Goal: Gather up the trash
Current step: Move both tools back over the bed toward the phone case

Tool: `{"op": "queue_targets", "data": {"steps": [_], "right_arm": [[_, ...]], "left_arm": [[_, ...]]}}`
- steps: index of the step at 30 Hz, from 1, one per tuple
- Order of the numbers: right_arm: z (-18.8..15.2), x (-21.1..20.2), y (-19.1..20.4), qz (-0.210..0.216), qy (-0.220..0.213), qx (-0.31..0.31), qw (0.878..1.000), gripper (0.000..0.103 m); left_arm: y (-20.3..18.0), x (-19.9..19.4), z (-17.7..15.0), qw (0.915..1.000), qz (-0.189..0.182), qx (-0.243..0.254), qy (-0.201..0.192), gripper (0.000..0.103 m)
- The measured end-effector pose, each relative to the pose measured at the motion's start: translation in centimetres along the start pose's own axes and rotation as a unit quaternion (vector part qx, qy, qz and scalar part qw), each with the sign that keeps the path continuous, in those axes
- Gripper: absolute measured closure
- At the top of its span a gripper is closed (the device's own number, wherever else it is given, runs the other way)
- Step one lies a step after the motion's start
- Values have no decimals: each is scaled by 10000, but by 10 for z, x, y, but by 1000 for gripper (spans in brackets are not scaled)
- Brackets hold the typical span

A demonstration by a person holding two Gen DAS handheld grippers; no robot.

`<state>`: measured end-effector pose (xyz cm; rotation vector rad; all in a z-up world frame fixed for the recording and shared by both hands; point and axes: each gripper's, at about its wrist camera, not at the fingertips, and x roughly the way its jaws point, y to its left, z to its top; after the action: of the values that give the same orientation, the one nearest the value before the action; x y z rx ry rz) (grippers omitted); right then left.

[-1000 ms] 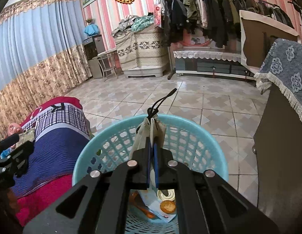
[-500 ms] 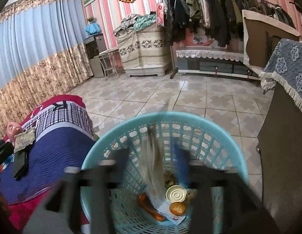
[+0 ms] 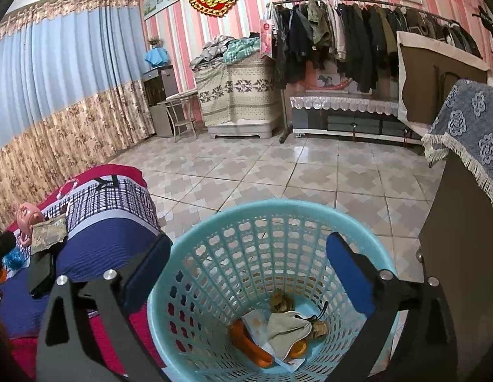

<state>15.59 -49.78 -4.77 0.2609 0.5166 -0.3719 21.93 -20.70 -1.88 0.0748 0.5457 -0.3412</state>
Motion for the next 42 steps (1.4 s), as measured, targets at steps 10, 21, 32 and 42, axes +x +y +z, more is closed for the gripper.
{"op": "queue_targets", "data": {"steps": [10,21,32,42], "right_arm": [[-5,-3,24,56,110,-265,9996,5],[-16,-12,43,-15,51,-578,9983,5],[-19,-20,51,-39,61,-640,9979,5],[-22,-31,67,207,158,-641,9976,5]], "left_arm": [[42,-18,-12,9993,340,-128,34,6],[104,-45,-28,9967,658,-456,95,6],[142,-65,-40,9936,933,-637,87,6],[179,-88,-37,9905,1145,-760,-25,6]]}}
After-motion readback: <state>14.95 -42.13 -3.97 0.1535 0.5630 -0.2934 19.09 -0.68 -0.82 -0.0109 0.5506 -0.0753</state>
